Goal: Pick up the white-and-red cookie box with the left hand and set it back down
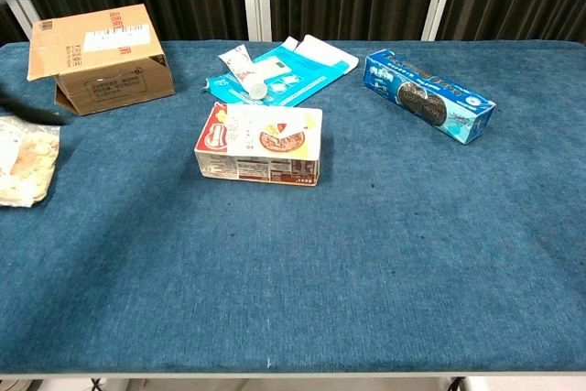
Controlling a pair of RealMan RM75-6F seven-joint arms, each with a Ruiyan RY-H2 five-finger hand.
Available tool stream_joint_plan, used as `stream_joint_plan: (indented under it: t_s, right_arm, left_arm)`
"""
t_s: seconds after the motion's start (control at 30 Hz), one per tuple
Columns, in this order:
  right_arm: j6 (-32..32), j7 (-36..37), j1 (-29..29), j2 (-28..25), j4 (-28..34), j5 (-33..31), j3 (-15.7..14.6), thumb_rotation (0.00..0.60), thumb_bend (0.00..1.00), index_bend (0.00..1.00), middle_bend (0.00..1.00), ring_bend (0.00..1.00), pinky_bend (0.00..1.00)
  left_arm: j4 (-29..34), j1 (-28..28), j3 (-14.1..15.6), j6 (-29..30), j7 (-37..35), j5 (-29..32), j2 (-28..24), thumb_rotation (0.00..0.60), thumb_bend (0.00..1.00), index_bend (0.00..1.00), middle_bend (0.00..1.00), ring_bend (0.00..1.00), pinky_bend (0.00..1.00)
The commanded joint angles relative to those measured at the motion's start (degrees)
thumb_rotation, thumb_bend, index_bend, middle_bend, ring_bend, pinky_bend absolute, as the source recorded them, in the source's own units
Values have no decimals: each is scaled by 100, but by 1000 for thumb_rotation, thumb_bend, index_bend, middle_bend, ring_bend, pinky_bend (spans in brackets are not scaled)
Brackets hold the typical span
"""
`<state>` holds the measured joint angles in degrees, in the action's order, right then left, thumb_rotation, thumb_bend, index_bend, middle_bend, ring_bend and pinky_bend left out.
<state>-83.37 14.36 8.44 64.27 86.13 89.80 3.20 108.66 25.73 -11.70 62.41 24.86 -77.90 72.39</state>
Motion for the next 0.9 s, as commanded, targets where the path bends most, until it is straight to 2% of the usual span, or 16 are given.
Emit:
stream_joint_plan:
  t_s: [0.03,0.13,0.3,0.4,0.6,0.9]
  right_arm:
    - [7,-39,-8,-14,29,-16,-7,600,244,0,0,0,0]
    - [8,-79,-18,-29,70,-24,-17,600,244,0,0,0,0]
    - [25,-122,-36,-45,107,-53,-33,600,243,0,0,0,0]
    - [22,-132,-50,-56,118,-73,-35,600,244,0,0,0,0]
    - [66,-141,-42,-45,117,-102,-35,600,244,0,0,0,0]
    - [140,-182,-18,-31,118,-144,-32,600,244,0,0,0,0]
  left_arm:
    - [86,1116,-564,-951,904,1537,644,600,0,68,7,0,0]
    - [-131,1772,-703,-1114,1511,2627,1009,600,0,73,17,0,0]
    - [-599,2725,-753,-849,2325,4257,1683,600,0,73,26,0,0]
    - [-867,3154,-762,-681,2591,5032,1973,600,0,73,26,0,0]
    - [-1438,3795,-756,-378,2967,6124,2465,600,0,73,26,0,0]
    - [-2148,4385,-1050,-122,3123,7220,2991,600,0,73,30,0,0]
